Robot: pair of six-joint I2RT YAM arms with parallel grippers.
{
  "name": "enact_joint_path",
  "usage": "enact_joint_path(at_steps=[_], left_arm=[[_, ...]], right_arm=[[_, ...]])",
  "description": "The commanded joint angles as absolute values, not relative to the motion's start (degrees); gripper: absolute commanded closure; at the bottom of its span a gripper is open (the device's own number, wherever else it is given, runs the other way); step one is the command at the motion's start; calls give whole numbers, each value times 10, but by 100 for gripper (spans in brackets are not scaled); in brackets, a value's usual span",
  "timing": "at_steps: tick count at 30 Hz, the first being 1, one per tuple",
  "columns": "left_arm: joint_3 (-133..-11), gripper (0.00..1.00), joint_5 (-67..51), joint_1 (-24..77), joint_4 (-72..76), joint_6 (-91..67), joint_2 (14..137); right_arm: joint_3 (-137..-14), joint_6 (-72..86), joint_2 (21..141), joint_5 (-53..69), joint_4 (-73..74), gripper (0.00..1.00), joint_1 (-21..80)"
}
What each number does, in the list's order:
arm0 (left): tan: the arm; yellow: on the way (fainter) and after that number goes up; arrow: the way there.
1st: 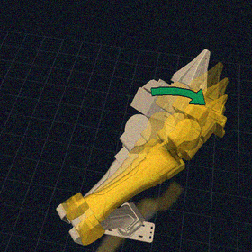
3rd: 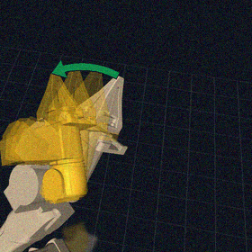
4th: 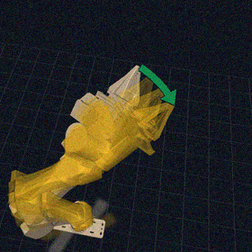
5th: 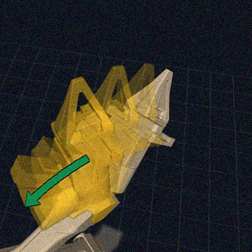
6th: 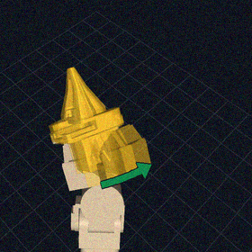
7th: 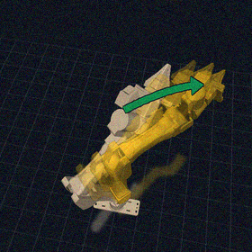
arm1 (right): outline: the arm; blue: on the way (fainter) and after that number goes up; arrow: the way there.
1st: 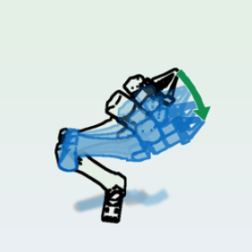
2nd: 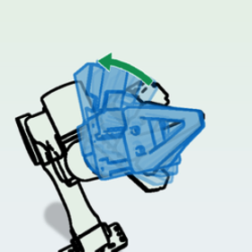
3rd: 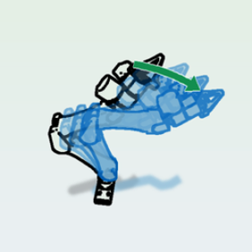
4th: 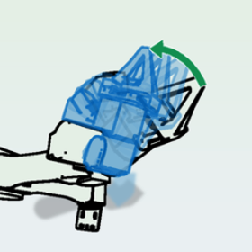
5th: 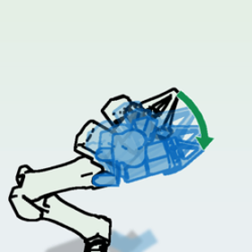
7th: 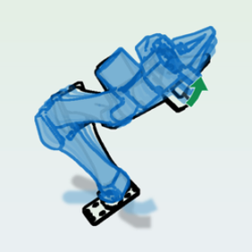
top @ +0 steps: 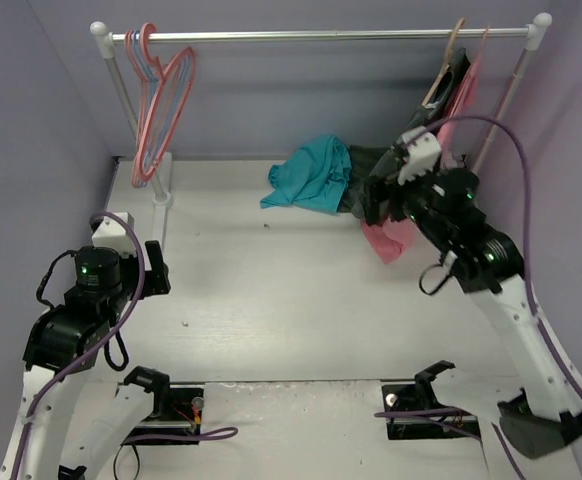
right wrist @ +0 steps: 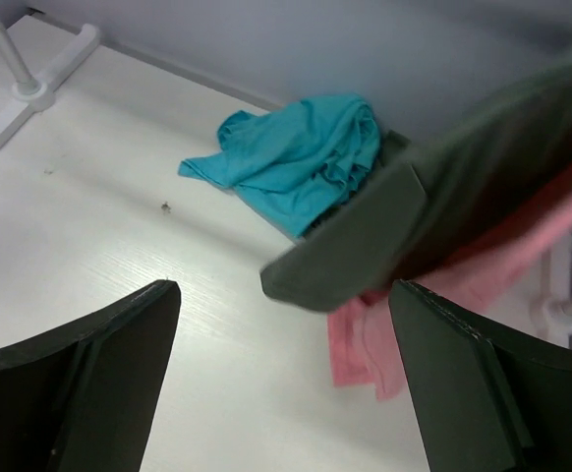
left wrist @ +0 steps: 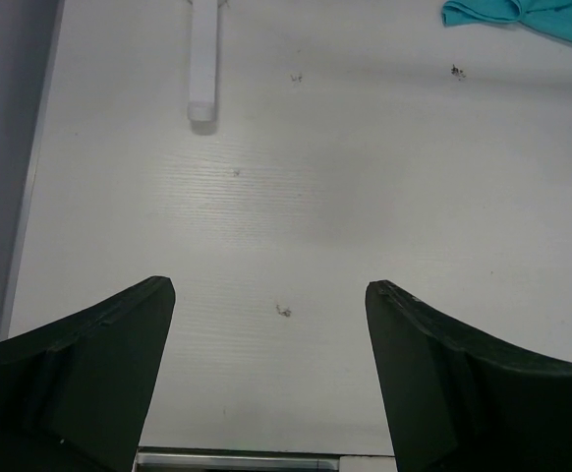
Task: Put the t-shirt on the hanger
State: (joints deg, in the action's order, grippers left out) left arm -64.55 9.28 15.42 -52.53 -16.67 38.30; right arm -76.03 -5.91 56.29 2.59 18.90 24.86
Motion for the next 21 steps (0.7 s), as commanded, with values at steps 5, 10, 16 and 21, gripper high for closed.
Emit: enact_joint_path(at_steps=[5,10,16,21], left_arm=[[-642,20,95,156,-495,-202,405],[-643,20,110,156,-526,-212,401],[-634,20,120,156,-552,-219,384],[-631,20,115,156,-562,-215,389]], right_arm=[[-887,-76,771,18,81,9,319],[-941,-40,932,3,48,12,323],[-1014,21,1112,-53,11,15,316],[-1113,89,1252,-84,6,13,304]])
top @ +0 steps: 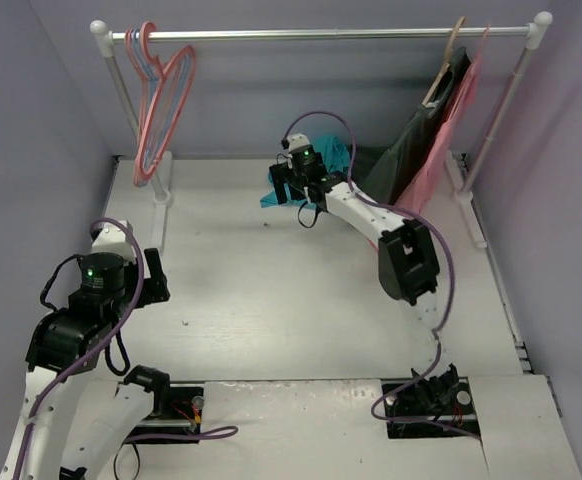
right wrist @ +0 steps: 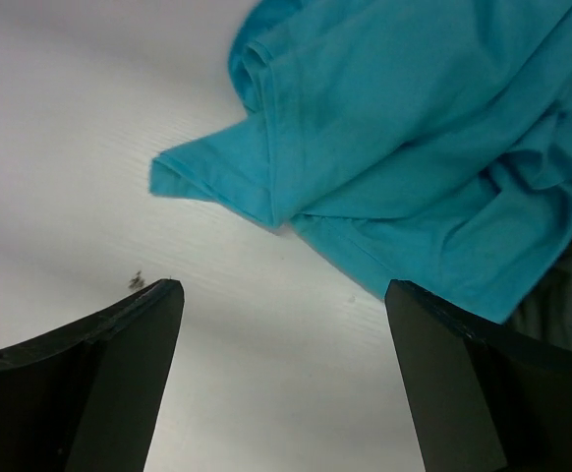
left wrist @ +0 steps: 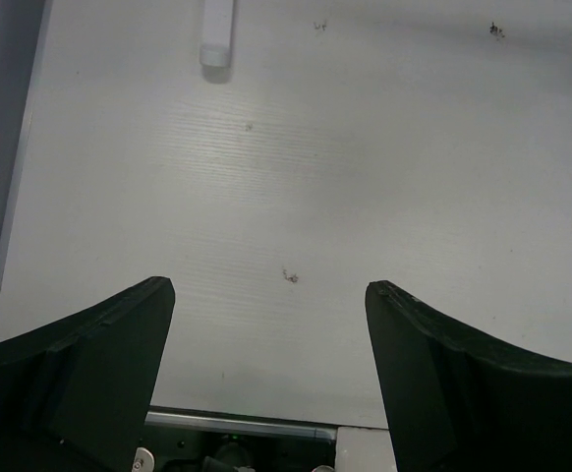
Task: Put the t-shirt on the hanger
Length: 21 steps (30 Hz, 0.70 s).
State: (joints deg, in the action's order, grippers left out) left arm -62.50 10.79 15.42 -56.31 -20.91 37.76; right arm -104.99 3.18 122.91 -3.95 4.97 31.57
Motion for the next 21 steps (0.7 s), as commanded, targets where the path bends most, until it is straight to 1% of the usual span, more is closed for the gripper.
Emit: enact_joint_path(at_steps=[1,4,7,10,13,14,16,17,18,19,20,21], left_arm=[[-632,20,115,156,-564,-214,391],[-629,20,116,156,-570,-212,394],[-623,20,112,156,-570,-214,391],[-614,20,112,156,-566,-215,388],[-608,20,112,156,-563,-217,388],[-606,20,112,156,-562,-217,389],[-601,20,106,156,-555,-219,390],[-599,20,102,156,-553,-219,393],[-598,20,98,156,-546,-220,395],[-599,20,93,156,-543,-221,398],[-599,20,85,156,-540,-225,404],[-599,20,82,156,-536,-227,407]], right_arm=[[-1153,96,1297,-88,6,13,302],[-1223,117,1373,-112,5,12,298],[-1265,140,1438,-127,6,12,292],[-1284,158,1478,-129,5,16,284],[-1263,156,1484,-136,-20,39,279],[-1250,150,1479,-138,-27,56,279],[-1198,130,1451,-134,-46,72,280],[-1179,126,1438,-135,-47,91,280],[-1126,124,1402,-140,-47,100,280],[-1093,125,1381,-152,-48,100,280],[-1058,131,1332,-154,-47,100,277],[-985,136,1304,-151,-47,100,274]])
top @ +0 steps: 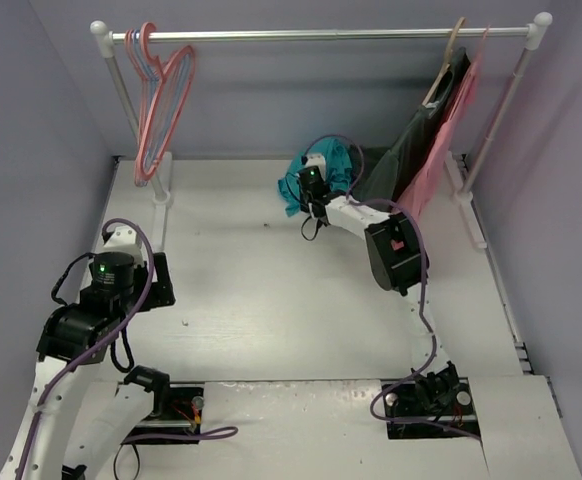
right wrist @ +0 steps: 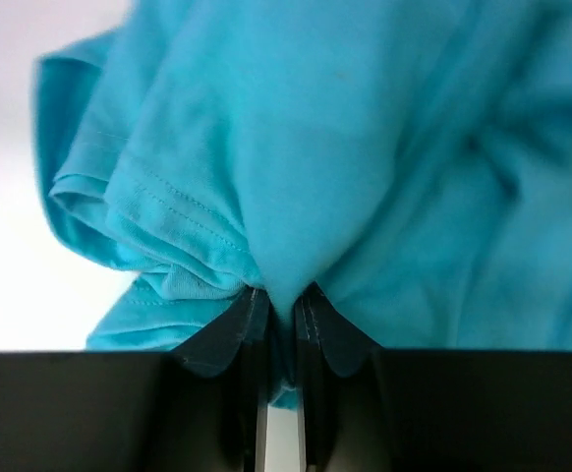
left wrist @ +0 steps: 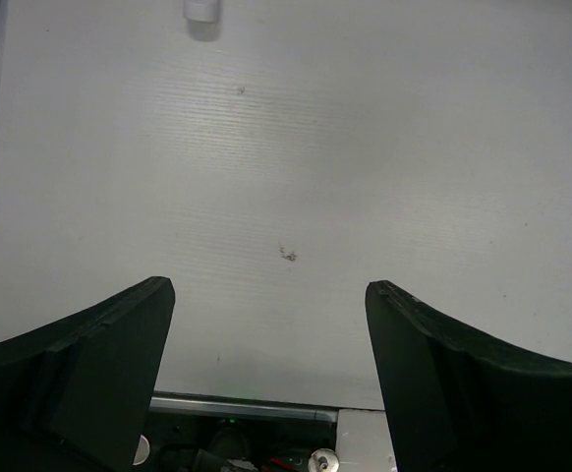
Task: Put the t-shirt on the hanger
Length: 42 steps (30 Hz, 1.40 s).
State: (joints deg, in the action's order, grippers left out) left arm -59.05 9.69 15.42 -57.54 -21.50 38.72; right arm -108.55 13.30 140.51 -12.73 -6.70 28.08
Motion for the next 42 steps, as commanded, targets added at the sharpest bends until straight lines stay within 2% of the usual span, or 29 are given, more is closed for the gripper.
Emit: enact_joint_path(at_steps=[1,4,9,13,19,20,22,23,24,26,30,31,34,36,37,40,42], left_arm=[[-599,20,77,156,-533,-228,409],[-598,20,60,156,-515,-233,418],[-598,20,31,158,-483,-240,433],[-609,20,15,162,-468,-238,450],[-647,20,0,171,-461,-246,483],[-648,20,-21,171,-461,-247,489],[-646,20,-25,172,-464,-250,491],[-644,20,-27,172,-468,-250,490],[-641,20,-27,172,-468,-251,490],[-621,20,-32,172,-467,-255,481],[-579,21,-57,173,-464,-270,473],[-570,21,-63,174,-464,-281,471],[-527,21,-82,177,-460,-300,465],[-502,21,-86,180,-454,-307,461],[-496,21,-83,180,-454,-311,456],[-484,21,-72,180,-454,-310,451],[-482,21,-71,180,-454,-309,451]], right_arm=[[-949,139,1278,-139,-44,100,271],[-837,141,1174,-128,-11,100,272],[-718,80,993,-119,50,100,282],[-697,2,880,-51,77,100,340],[-729,-69,786,-9,134,100,518],[-729,-64,781,-3,141,91,533],[-719,-57,776,49,170,65,563],[-713,-48,778,55,182,42,570],[-704,-40,780,55,195,33,580],[-665,-4,772,40,188,25,590],[-601,53,743,7,146,28,588],[-582,63,741,3,139,34,588],[-565,85,752,24,126,43,587],[-552,91,772,75,113,42,590],[-546,97,776,93,106,36,591],[-515,100,784,157,51,27,594],[-499,93,788,198,31,26,595]])
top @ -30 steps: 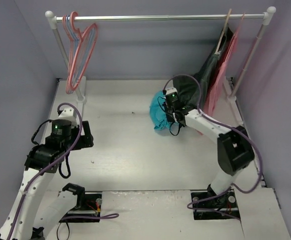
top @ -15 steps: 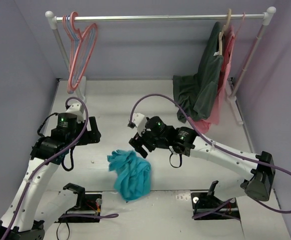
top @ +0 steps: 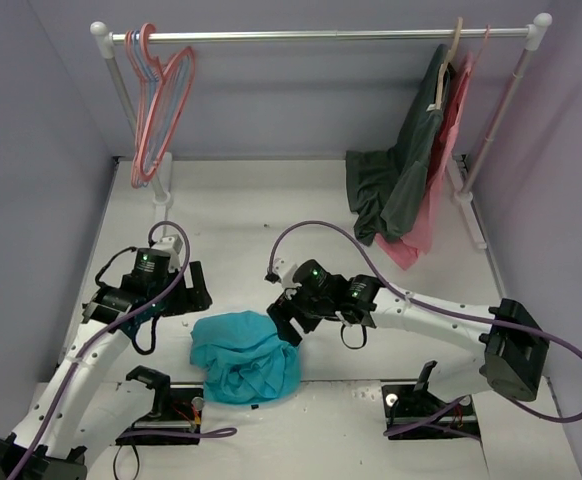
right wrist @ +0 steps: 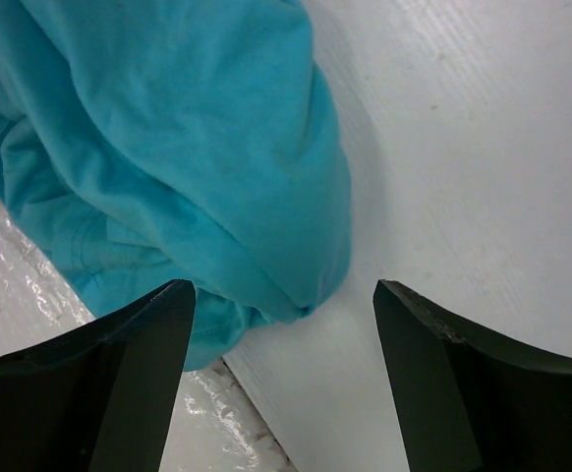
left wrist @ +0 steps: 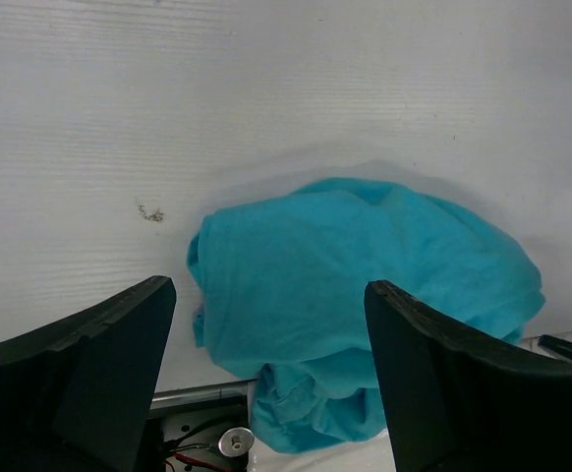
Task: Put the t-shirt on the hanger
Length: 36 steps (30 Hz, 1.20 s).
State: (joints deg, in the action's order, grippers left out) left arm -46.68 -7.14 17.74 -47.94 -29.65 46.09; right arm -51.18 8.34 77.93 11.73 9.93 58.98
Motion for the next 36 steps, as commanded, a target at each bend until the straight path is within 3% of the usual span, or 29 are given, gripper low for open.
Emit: enact_joint_path(at_steps=[1,5,9,10,11,20,21,23,24,25,27,32,36], left_arm=[[-481,21,-73,180,-451,-309,453],[-476,21,-75,180,-448,-309,455],[-481,22,-72,180,-446,-303,455],[-486,21,-71,180,-445,-301,456],[-490,22,-70,180,-443,-298,458],[-525,21,-76,180,-424,-256,494],[-523,21,-80,180,-418,-256,497],[-517,21,-97,182,-398,-265,511],[-506,22,-104,183,-380,-277,520],[-502,25,-112,186,-369,-284,525],[-488,28,-116,204,-344,-306,543],[-469,37,-55,282,-304,-373,589],[-452,37,-5,350,-273,-465,642]], right_arm=[[-497,82,793,208,24,25,595],[-514,43,866,229,27,29,592],[-581,13,942,217,51,72,585],[-594,12,955,188,53,98,579],[-606,18,956,168,52,100,574],[-700,140,917,-15,79,98,441],[-704,149,919,-34,91,85,438],[-702,168,927,-31,114,77,433],[-698,175,929,-26,119,59,434],[-691,181,926,-19,120,48,433],[-665,192,918,-19,119,35,433],[-610,222,846,-56,105,35,432],[-577,233,817,-58,112,43,431]])
